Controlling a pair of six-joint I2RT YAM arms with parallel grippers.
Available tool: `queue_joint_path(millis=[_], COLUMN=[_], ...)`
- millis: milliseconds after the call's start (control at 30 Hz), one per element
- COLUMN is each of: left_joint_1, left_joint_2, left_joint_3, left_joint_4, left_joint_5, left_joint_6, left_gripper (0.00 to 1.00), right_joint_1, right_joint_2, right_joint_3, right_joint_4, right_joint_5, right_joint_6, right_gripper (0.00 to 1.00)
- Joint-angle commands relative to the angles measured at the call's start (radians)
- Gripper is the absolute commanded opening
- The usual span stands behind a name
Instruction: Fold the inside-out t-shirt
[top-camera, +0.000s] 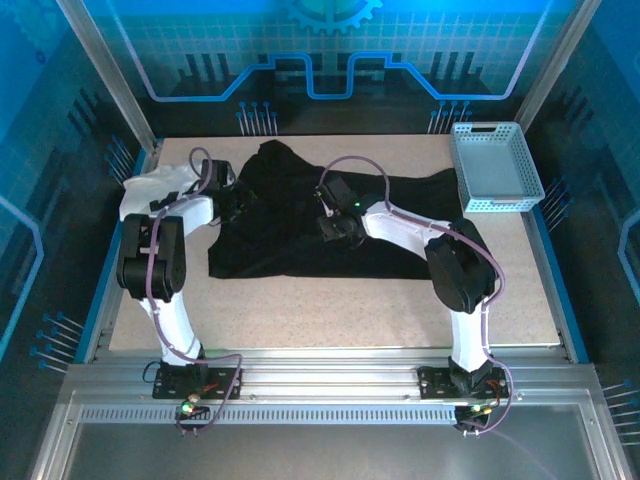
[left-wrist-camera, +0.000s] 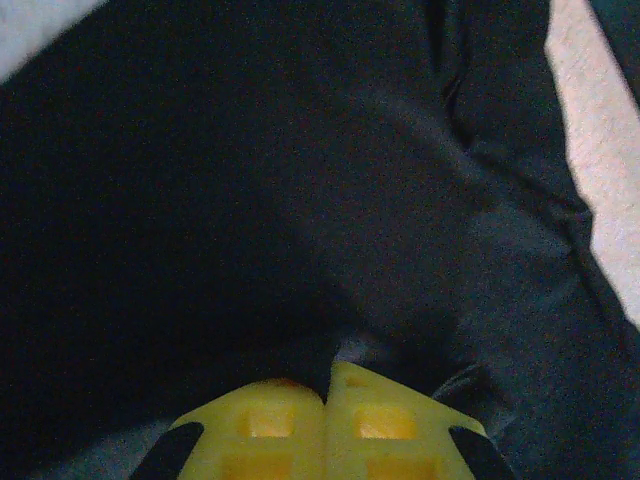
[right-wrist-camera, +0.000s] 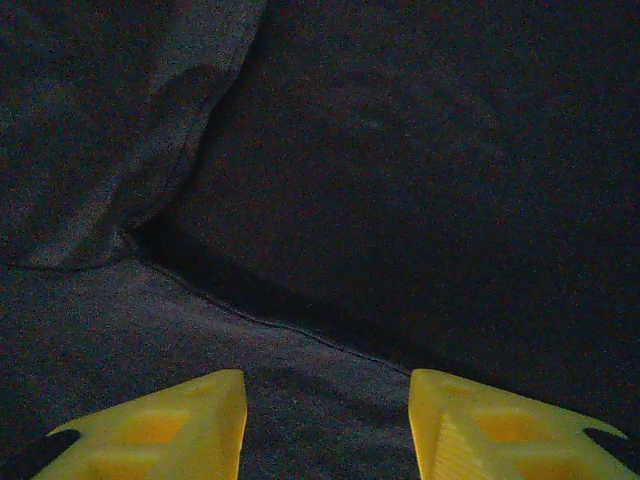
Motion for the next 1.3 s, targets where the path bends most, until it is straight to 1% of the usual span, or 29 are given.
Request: queue_joint_path(millis=[0, 33, 167, 200, 333, 467, 600, 667, 733, 800, 833, 900, 1033, 1100, 1200, 1267], left_joint_1=[0.028, 0.037, 0.057, 0.058, 0.06, 0.06, 0.047, 0.036, 0.025, 0.019, 0.019, 0.019, 0.019, 0.019, 0.019, 0.019], left_joint_2=[0.054, 0.073, 0.112, 0.115, 0.074, -0.04, -0.194, -0.264, -0.322, -0.341, -0.336, -0.316, -0.299, -0.301, -0.338, -0.398], left_joint_3=[0.075, 0.096, 0.12, 0.125, 0.101, -0.013, -0.19, -0.28, -0.372, -0.419, -0.431, -0.436, -0.48, -0.508, -0.579, -0.644], left_joint_4=[-0.02, -0.022, 0.008, 0.006, 0.004, 0.035, 0.085, 0.095, 0.115, 0.119, 0.115, 0.087, 0.052, 0.031, 0.011, -0.023], left_joint_5=[0.02, 0.027, 0.026, 0.027, 0.023, 0.009, 0.032, 0.043, 0.05, 0.079, 0.101, 0.124, 0.133, 0.135, 0.15, 0.145], left_joint_6=[-0.028, -0.044, -0.099, -0.099, -0.088, -0.083, -0.093, -0.09, -0.093, -0.089, -0.081, -0.057, -0.022, -0.009, -0.008, -0.002], left_gripper=[0.0, 0.03, 0.36, 0.41, 0.5, 0.58, 0.61, 0.62, 0.63, 0.63, 0.63, 0.64, 0.63, 0.63, 0.63, 0.63], right_joint_1=[-0.012, -0.013, -0.016, -0.018, -0.025, -0.046, -0.115, -0.189, -0.298, -0.392, -0.425, -0.468, -0.538, -0.559, -0.567, -0.567], right_joint_2=[-0.051, -0.058, -0.08, -0.087, -0.131, -0.199, -0.292, -0.334, -0.356, -0.334, -0.311, -0.266, -0.176, -0.145, -0.142, -0.168], right_joint_3=[-0.022, -0.028, -0.051, -0.06, -0.104, -0.157, -0.237, -0.289, -0.342, -0.354, -0.349, -0.339, -0.319, -0.327, -0.379, -0.43], right_joint_4=[0.0, -0.002, -0.012, -0.015, -0.032, -0.06, -0.107, -0.128, -0.139, -0.168, -0.191, -0.226, -0.314, -0.351, -0.363, -0.355], right_joint_5=[0.012, 0.015, 0.029, 0.032, 0.05, 0.075, 0.045, -0.006, -0.098, -0.172, -0.184, -0.174, -0.146, -0.157, -0.184, -0.213], right_joint_6=[-0.013, -0.013, -0.015, -0.015, -0.018, -0.025, -0.008, 0.032, 0.066, 0.084, 0.082, 0.066, 0.045, 0.033, 0.039, 0.056], right_gripper=[0.48, 0.48, 0.5, 0.5, 0.51, 0.53, 0.57, 0.58, 0.58, 0.57, 0.56, 0.56, 0.51, 0.48, 0.42, 0.4])
